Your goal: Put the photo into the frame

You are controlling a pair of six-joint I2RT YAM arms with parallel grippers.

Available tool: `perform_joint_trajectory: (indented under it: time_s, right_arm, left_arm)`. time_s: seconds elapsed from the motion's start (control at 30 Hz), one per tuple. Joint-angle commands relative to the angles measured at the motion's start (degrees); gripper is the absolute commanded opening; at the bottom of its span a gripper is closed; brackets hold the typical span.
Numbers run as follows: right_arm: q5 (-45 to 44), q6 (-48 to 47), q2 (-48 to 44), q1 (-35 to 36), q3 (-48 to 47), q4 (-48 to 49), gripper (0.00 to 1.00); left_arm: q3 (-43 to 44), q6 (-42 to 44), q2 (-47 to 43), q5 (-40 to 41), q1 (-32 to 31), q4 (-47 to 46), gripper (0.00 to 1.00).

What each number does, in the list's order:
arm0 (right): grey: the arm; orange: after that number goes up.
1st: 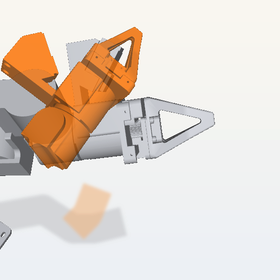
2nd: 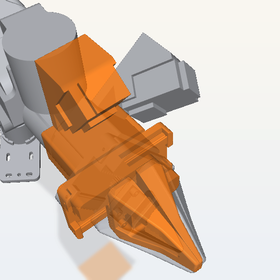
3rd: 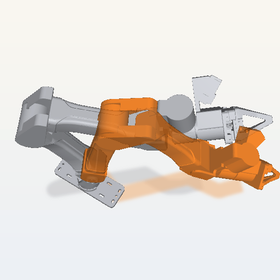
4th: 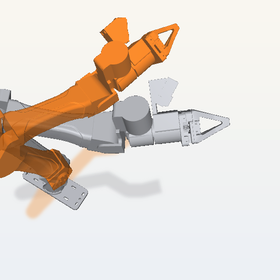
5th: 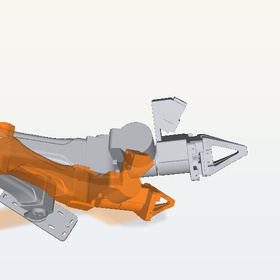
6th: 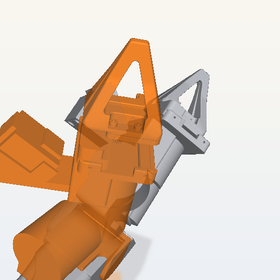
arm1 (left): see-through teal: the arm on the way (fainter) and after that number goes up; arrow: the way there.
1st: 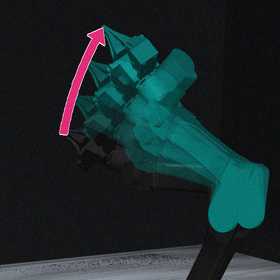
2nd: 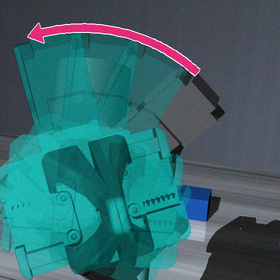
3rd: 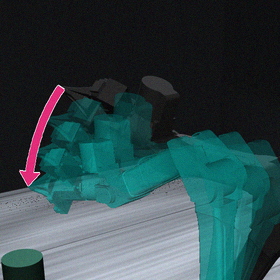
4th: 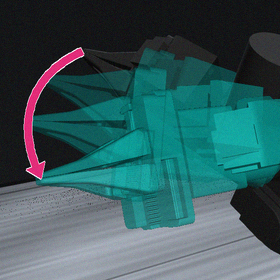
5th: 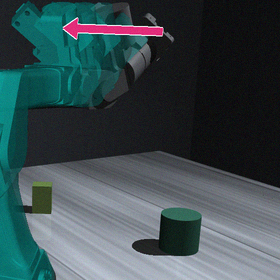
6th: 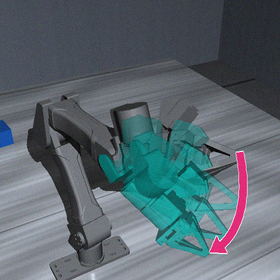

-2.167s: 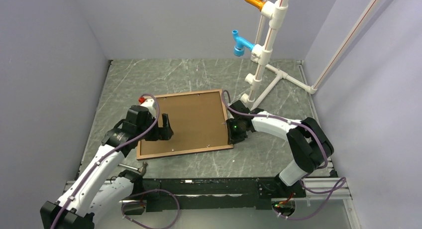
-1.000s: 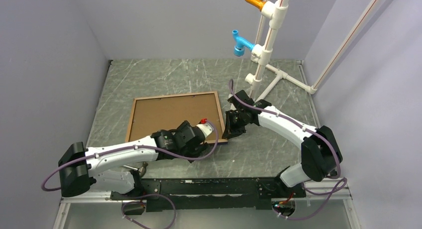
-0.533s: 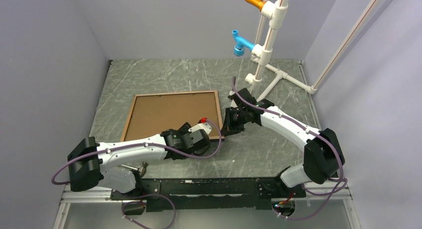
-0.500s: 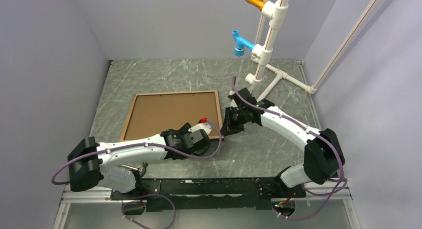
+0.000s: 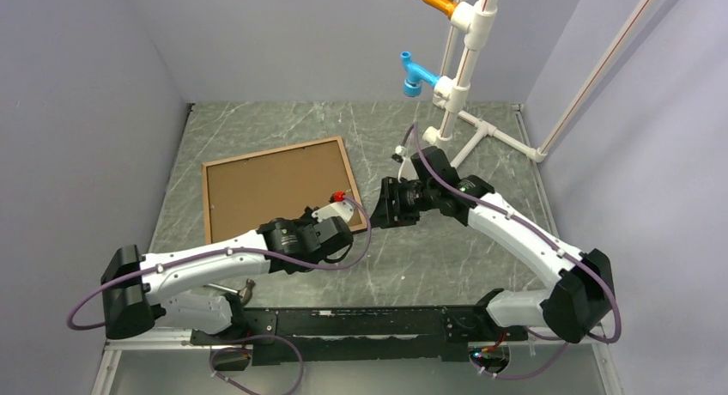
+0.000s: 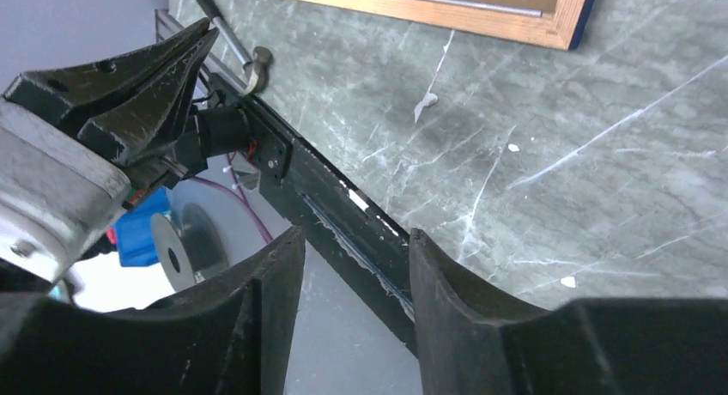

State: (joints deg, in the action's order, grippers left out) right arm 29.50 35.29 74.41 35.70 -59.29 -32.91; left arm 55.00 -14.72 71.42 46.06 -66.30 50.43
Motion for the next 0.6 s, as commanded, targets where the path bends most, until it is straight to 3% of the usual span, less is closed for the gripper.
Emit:
perform_joint_trajectory:
  time_s: [0.0, 0.1, 0.33, 0.4, 0.57]
  right_arm:
    - [-1.7, -1.9, -3.9, -0.1, -0.4, 1.1, 0.53]
    - [-4.8, -3.3, -2.0, 0.0, 0.2, 0.6, 0.58]
    - [-15.2, -7.2, 9.5, 1.3, -3.6, 0.1, 0.69]
    - [-17.5, -8.1, 14.1, 1.7, -5.8, 0.2, 0.71]
    - [-21.7, -8.8, 24.5, 2.5, -12.6, 0.8, 0.71]
  left_arm:
    - [1.4, 1.1, -3.3, 2.1, -0.1, -1.6, 0.00]
    - [0.6, 0.5, -3.4, 1.4, -0.1, -2.8, 0.12]
    - [-1.4, -0.5, -4.0, -3.4, 0.7, -7.4, 0.68]
    - [-2.1, -0.5, -4.6, -6.4, 2.2, -9.2, 0.78]
    - [-4.6, -0.9, -6.2, -15.0, 7.0, -14.6, 0.90]
